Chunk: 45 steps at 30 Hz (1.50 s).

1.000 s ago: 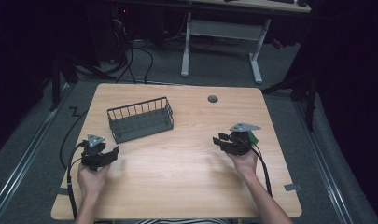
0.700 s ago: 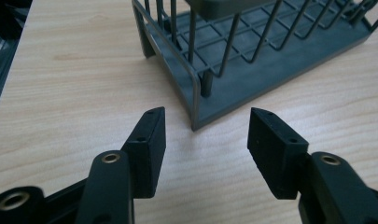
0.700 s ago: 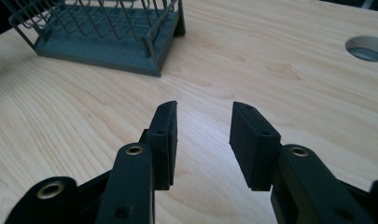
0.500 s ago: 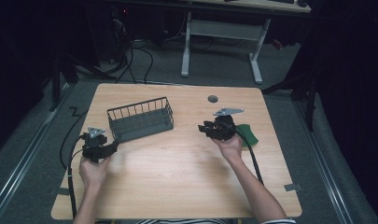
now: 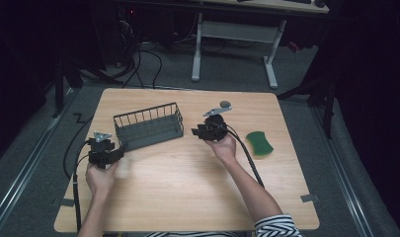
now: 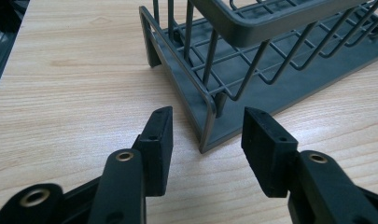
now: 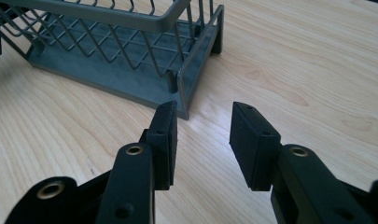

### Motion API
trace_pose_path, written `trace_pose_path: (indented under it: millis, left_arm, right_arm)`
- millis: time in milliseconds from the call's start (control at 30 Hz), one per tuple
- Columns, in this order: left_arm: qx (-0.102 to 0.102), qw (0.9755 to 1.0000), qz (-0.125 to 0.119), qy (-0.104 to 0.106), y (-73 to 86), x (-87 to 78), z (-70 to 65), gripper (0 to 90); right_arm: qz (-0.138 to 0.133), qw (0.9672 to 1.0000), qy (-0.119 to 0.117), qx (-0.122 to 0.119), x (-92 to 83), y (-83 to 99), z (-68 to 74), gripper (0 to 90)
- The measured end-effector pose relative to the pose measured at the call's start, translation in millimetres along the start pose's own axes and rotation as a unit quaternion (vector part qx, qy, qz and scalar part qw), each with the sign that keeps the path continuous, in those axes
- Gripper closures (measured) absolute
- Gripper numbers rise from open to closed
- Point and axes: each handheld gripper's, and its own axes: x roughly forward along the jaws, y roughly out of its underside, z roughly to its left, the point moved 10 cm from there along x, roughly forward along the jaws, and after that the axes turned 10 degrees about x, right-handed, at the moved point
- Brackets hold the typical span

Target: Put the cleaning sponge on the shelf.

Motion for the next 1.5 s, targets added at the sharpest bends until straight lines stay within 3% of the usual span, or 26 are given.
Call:
trace_pose_path:
  millis: [133,500,833,1133,1500]
  left_arm:
    - [0.0,1.0,0.001,0.004,0.6,2.9,-1.0,55.4]
    - [-0.001,1.0,0.004,0.008,2.5,10.3,-1.5,58.7]
    - [-0.004,0.9998,0.006,0.02,3.8,15.0,-2.6,68.9]
    - [0.01,0.9997,0.01,0.022,5.6,14.2,-3.2,82.8]
    - [0.021,0.9995,0.012,0.023,6.1,12.2,-4.2,86.0]
  right_arm:
    - [0.011,0.9999,0.001,0.002,18.6,-1.5,4.2,62.0]
    - [0.029,0.9995,0.008,0.006,47.8,-0.8,7.6,64.1]
    - [0.018,0.9996,0.02,0.003,57.8,-6.7,10.4,73.2]
    - [0.026,0.9993,0.02,-0.016,61.8,-5.3,14.8,85.5]
    - [0.03,0.9989,0.024,-0.028,60.7,-5.0,14.3,86.1]
